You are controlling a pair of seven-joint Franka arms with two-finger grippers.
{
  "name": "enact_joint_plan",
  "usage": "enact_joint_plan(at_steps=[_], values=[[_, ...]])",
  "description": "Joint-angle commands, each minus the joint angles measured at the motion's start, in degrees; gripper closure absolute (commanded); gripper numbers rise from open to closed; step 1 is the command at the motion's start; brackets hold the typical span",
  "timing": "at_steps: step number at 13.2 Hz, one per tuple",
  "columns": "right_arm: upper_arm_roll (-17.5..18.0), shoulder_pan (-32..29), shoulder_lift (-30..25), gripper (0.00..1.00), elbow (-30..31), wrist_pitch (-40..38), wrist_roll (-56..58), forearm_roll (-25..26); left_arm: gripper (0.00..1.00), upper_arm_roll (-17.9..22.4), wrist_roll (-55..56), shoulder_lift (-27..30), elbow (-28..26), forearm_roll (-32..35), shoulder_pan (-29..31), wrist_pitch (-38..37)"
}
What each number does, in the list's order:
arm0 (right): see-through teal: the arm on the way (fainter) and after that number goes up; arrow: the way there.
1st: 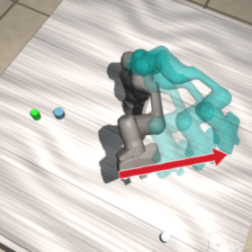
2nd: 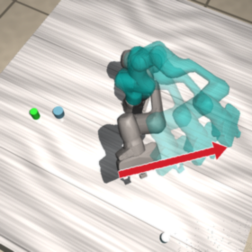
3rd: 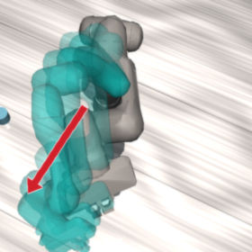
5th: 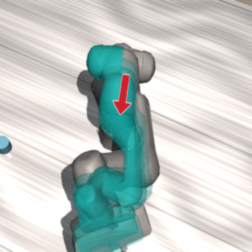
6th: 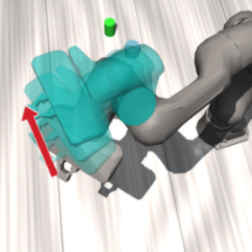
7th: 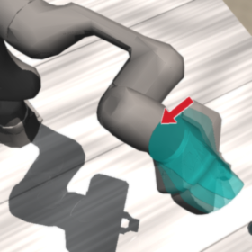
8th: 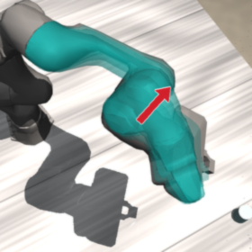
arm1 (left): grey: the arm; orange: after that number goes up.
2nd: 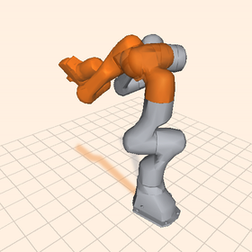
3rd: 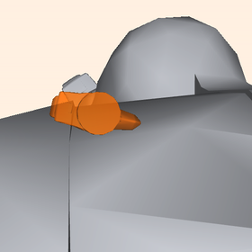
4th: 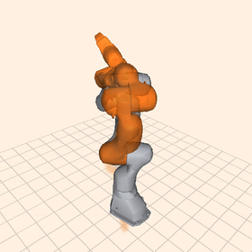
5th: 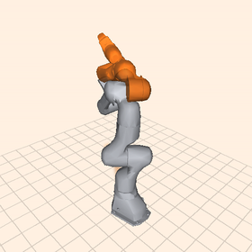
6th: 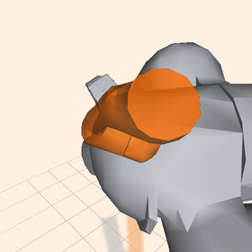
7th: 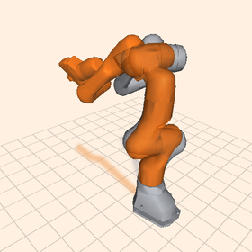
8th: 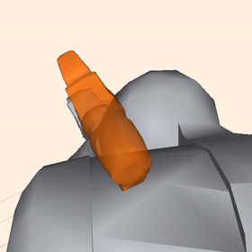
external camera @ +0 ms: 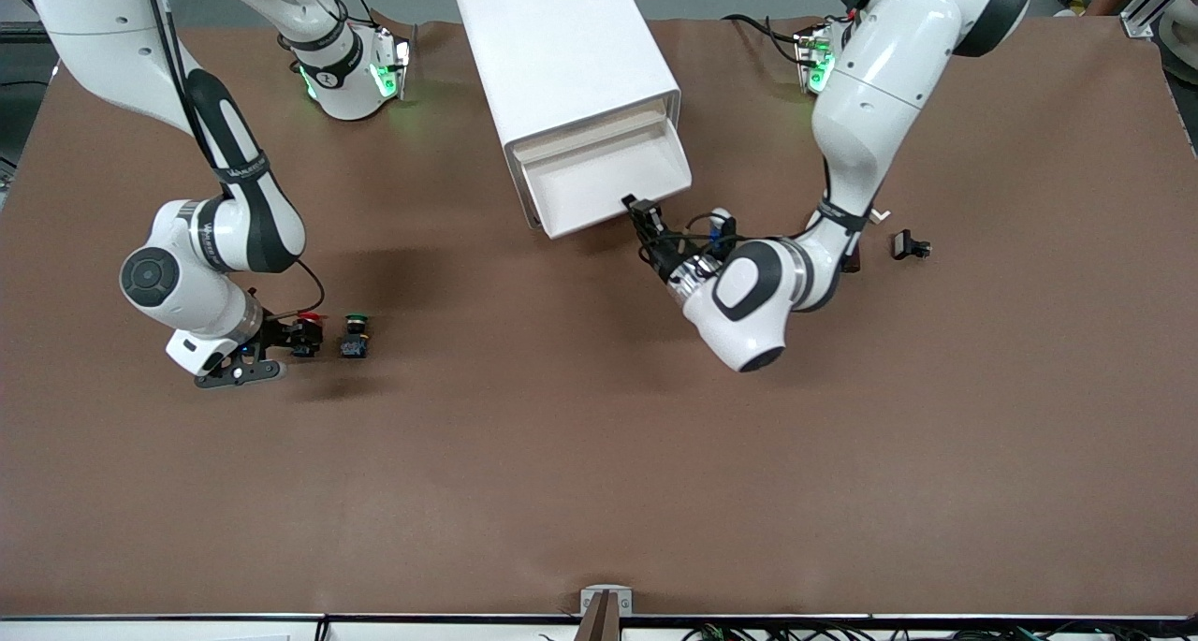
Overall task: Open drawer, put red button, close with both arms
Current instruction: 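Pull the drawer open with the left gripper while the right gripper lowers, then grasp the red button with the right gripper while the left gripper withdraws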
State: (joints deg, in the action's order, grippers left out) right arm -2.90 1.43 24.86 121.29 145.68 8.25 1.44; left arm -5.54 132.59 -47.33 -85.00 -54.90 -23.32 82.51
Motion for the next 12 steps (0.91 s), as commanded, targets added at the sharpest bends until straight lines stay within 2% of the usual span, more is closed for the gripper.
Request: enact_joint_plan(at_steps=[1, 3, 4, 5, 6, 9, 11, 12], values=[[0.2, -0.3, -0.1, 0.00, 2.4, 2.6, -4.1, 0.0, 1.00, -0.2, 0.7, -1.2, 4.1, -0.6, 2.0, 0.1], [0.2, -0.2, 0.2, 0.00, 3.3, 3.7, -4.2, 0.0, 1.00, -0.3, 0.6, -1.1, 5.3, -0.7, 4.6, 0.2], [0.2, -0.2, 0.3, 0.00, 3.3, 3.7, -4.2, 0.0, 0.93, -0.3, 0.5, -1.0, 5.5, -0.7, 5.4, 0.2], [0.2, -0.2, 0.6, 0.06, 3.3, 3.7, -4.2, 0.0, 0.73, -0.3, 0.4, -0.8, 5.5, -0.7, 5.7, 0.2], [0.2, -0.3, 1.0, 0.20, 3.3, 3.7, -4.2, 0.0, 0.01, -0.3, 0.5, -0.7, 5.6, -0.7, 5.7, 0.2], [0.2, -0.3, 0.9, 0.67, 3.3, 2.9, -4.4, 0.0, 0.00, -0.3, 0.7, -0.3, 7.5, -0.6, 6.6, -0.1], [0.2, -0.3, 0.8, 0.87, 3.2, 2.9, -4.4, 0.0, 0.00, -0.2, 0.6, 0.2, 10.2, 0.1, 7.7, -0.2], [0.1, -0.3, 0.7, 0.91, 3.1, 2.8, -4.3, 0.0, 0.00, 0.5, 0.6, 0.4, 11.8, 0.2, 8.2, -0.2]])
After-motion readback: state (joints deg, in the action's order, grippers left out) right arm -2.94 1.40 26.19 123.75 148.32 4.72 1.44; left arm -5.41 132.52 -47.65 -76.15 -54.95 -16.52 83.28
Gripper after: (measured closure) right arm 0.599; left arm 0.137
